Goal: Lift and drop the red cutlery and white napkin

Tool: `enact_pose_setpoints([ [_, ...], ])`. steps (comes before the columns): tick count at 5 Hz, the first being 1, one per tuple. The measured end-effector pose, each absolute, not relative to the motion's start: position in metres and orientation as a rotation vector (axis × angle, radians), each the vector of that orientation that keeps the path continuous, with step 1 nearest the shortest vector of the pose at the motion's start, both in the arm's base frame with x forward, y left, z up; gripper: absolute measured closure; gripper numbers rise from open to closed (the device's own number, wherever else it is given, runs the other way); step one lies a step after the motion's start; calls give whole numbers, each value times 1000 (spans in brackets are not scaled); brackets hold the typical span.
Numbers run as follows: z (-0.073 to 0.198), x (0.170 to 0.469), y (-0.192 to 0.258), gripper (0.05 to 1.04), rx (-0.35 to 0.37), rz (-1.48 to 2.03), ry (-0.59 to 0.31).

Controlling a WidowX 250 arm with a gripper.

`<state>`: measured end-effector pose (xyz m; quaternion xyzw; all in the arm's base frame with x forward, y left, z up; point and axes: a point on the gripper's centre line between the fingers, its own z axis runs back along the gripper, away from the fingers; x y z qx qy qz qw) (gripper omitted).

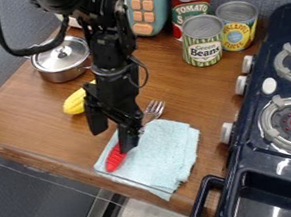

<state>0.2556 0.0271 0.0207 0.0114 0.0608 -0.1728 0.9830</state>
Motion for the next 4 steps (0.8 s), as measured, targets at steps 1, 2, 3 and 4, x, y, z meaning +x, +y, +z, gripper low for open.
enact_pose_setpoints([
  [1, 16, 256, 24, 84, 29, -351, 121],
  [2, 16, 255, 23, 140, 21, -350, 121],
  [3, 16, 256, 20, 433, 0, -353, 114],
  [4, 15, 255, 20, 680, -22, -338, 110],
])
